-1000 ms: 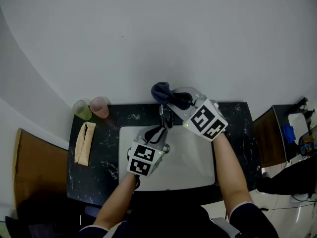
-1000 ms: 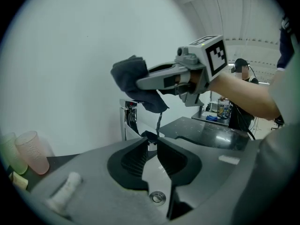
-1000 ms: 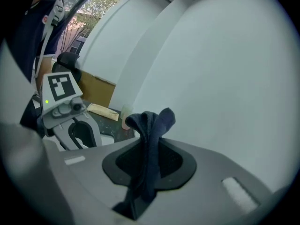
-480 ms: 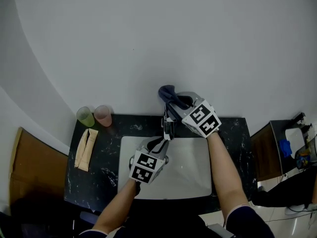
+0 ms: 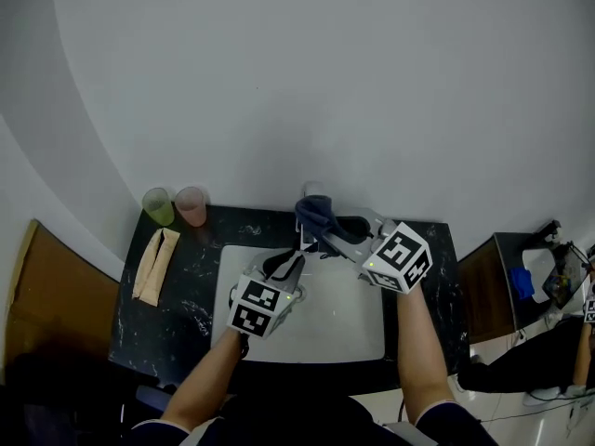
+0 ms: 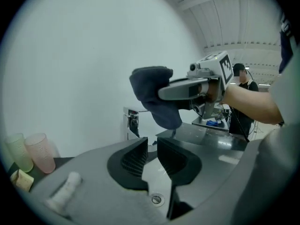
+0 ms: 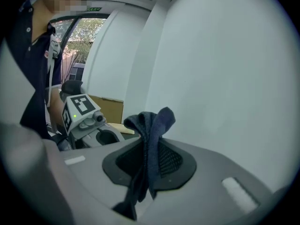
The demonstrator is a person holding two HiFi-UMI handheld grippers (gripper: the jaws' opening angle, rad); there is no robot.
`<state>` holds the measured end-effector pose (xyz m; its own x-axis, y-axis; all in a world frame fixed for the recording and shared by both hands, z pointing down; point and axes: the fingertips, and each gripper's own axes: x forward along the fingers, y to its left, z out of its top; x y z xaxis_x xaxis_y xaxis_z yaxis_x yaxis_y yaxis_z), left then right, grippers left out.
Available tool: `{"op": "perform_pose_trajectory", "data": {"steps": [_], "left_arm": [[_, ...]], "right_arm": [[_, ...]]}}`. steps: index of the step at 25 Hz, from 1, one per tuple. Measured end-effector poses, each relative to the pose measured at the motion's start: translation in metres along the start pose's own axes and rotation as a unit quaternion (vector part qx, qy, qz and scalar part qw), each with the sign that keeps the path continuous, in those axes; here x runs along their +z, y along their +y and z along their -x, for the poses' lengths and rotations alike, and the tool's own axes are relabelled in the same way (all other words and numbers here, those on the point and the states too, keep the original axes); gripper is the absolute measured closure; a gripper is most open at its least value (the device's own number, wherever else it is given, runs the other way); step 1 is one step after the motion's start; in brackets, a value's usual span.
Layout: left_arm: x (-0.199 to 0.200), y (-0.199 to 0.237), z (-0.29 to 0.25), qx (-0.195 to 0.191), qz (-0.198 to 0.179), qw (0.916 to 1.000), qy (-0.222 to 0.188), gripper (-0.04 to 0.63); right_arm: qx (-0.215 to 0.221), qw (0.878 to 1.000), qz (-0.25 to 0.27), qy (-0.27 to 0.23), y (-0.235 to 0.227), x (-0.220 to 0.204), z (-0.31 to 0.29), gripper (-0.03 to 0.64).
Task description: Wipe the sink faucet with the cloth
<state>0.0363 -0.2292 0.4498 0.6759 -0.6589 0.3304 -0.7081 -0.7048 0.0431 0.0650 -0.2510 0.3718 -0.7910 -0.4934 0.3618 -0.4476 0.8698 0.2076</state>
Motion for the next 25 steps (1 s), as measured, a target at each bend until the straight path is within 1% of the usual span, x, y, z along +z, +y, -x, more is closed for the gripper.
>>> {"op": "perform_pose_trajectory", "data": {"steps": [2, 3, 5, 7, 8, 10, 12, 13, 16, 18, 19, 21, 22, 25], "left_arm": [[0.013, 0.001, 0.010, -0.004, -0.003, 0.9997, -0.026, 0.524], [0.021, 0.001, 0.015, -0.012, 0.000, 0.9991, -0.040, 0.492], [0.040, -0.003, 0.024, -0.043, 0.024, 0.9961, -0.074, 0.435], [0.057, -0.008, 0.032, -0.081, 0.056, 0.9895, -0.107, 0.391], [0.064, -0.012, 0.034, -0.099, 0.064, 0.9861, -0.117, 0.372], [0.072, -0.021, 0.037, -0.130, 0.060, 0.9821, -0.123, 0.356], [0.076, -0.031, 0.036, -0.159, 0.050, 0.9789, -0.118, 0.356], [0.077, -0.033, 0.036, -0.171, 0.051, 0.9769, -0.118, 0.365], [0.082, -0.037, 0.037, -0.197, 0.060, 0.9713, -0.119, 0.364], [0.083, -0.039, 0.036, -0.199, 0.050, 0.9718, -0.116, 0.367], [0.083, -0.038, 0.035, -0.194, 0.045, 0.9732, -0.115, 0.397], [0.081, -0.034, 0.032, -0.179, 0.037, 0.9771, -0.109, 0.481], [0.080, -0.031, 0.031, -0.171, 0.033, 0.9792, -0.105, 0.506], [0.077, -0.014, 0.030, -0.141, 0.028, 0.9847, -0.098, 0.525]], "right_arm": [[-0.004, 1.000, -0.008, -0.006, 0.006, -0.001, 0.008, 0.549], [-0.005, 1.000, -0.013, -0.009, 0.008, -0.002, 0.011, 0.549], [-0.004, 1.000, -0.021, -0.018, 0.014, -0.005, 0.017, 0.549], [0.002, 0.999, -0.027, -0.030, 0.023, -0.007, 0.023, 0.549], [0.007, 0.999, -0.029, -0.035, 0.028, -0.008, 0.024, 0.549], [0.020, 0.998, -0.033, -0.050, 0.040, -0.009, 0.025, 0.549], [0.033, 0.997, -0.037, -0.063, 0.049, -0.008, 0.025, 0.549], [0.037, 0.996, -0.040, -0.067, 0.051, -0.008, 0.026, 0.551], [0.055, 0.996, -0.029, -0.058, 0.063, -0.010, 0.025, 0.549], [0.059, 0.997, -0.024, -0.053, 0.067, -0.011, 0.022, 0.549], [0.055, 0.997, -0.027, -0.053, 0.066, -0.011, 0.020, 0.549], [0.040, 0.998, -0.034, -0.044, 0.062, -0.015, 0.016, 0.543], [0.032, 0.998, -0.033, -0.036, 0.059, -0.018, 0.014, 0.533], [0.002, 1.000, -0.026, -0.009, 0.054, -0.027, 0.006, 0.476]]}}
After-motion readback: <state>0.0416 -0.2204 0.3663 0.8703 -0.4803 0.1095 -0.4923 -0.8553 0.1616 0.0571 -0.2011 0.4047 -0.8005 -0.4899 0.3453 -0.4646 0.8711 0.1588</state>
